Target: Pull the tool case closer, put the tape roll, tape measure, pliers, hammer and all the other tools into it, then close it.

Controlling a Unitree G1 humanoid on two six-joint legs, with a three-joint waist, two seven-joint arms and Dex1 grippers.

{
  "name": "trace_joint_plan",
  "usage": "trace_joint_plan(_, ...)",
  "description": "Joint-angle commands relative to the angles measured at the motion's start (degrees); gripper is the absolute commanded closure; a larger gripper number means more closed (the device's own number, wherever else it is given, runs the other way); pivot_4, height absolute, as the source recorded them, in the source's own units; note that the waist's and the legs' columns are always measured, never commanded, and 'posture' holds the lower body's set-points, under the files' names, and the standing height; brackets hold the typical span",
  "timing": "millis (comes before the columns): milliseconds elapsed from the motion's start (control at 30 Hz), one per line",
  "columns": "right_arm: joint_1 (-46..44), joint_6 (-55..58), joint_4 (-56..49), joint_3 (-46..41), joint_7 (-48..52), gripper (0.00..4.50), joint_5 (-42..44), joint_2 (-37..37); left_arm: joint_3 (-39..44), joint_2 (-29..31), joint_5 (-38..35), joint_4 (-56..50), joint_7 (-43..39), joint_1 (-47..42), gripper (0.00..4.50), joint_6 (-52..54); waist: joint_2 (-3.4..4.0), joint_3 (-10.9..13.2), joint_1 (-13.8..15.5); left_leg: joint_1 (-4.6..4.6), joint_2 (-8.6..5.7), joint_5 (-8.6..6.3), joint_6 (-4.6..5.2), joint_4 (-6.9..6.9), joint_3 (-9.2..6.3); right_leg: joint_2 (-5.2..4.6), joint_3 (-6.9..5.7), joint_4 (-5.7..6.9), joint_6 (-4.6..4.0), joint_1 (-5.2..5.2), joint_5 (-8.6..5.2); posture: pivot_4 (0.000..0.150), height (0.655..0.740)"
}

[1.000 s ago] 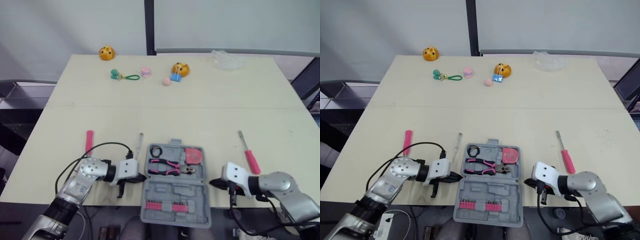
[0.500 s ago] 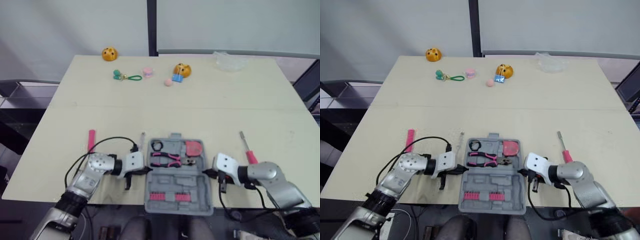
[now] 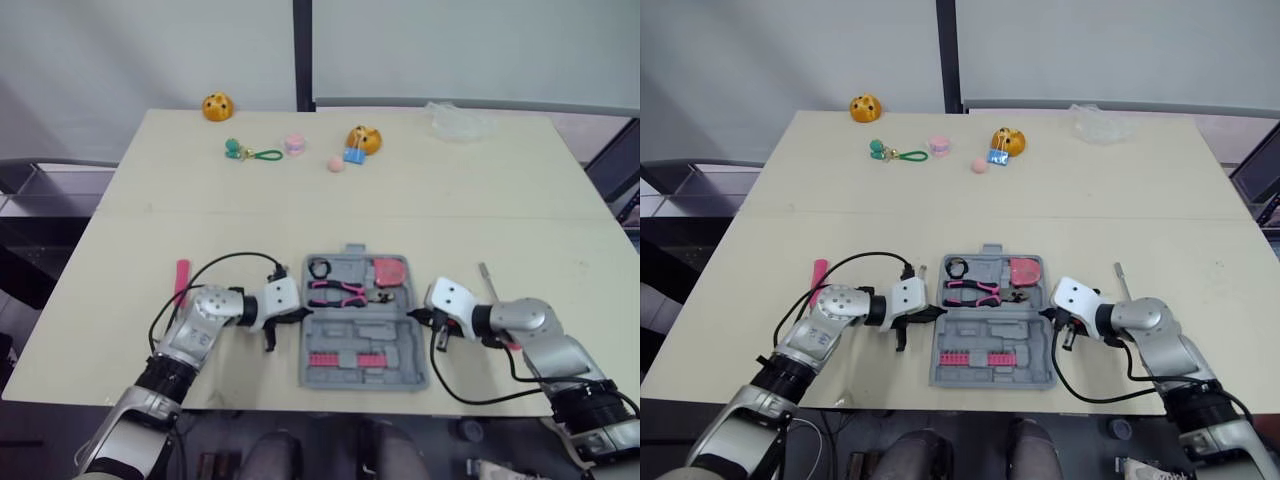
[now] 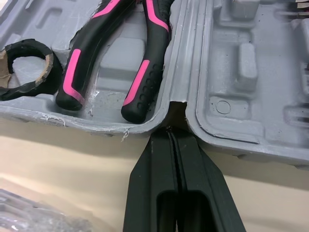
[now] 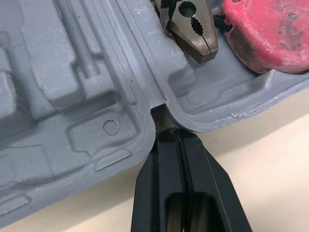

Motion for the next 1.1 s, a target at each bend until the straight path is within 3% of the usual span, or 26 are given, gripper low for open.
trace_joint_plan(33,-0.2,-1.4,-2.5,-0.8,0.1,4.5,1.2,0.9,-0.7,-1.0,0.3,-0.2,0.8,-0.4,4.44,-0.3,0.0,0.0,0.0,0.0,0.0,0.0,0.0,0.0,0.0,0.0,0.0,0.0,0.0,0.0,0.0,0.15,0.74)
trace_joint_plan(1100,-1.1,-0.7,-2.4,-1.0,-0.7,4.5,0.0,1.4,-0.1,-0.5,0.4,-0.3,1.2,-0.7,4.44,1.0,0.0,0.0,-0.1,0.01,0.02,0.0,-0.01,0.0,-0.01,0.0,0.0,0.0,0.0,0.01,0.0,0.15,0.74)
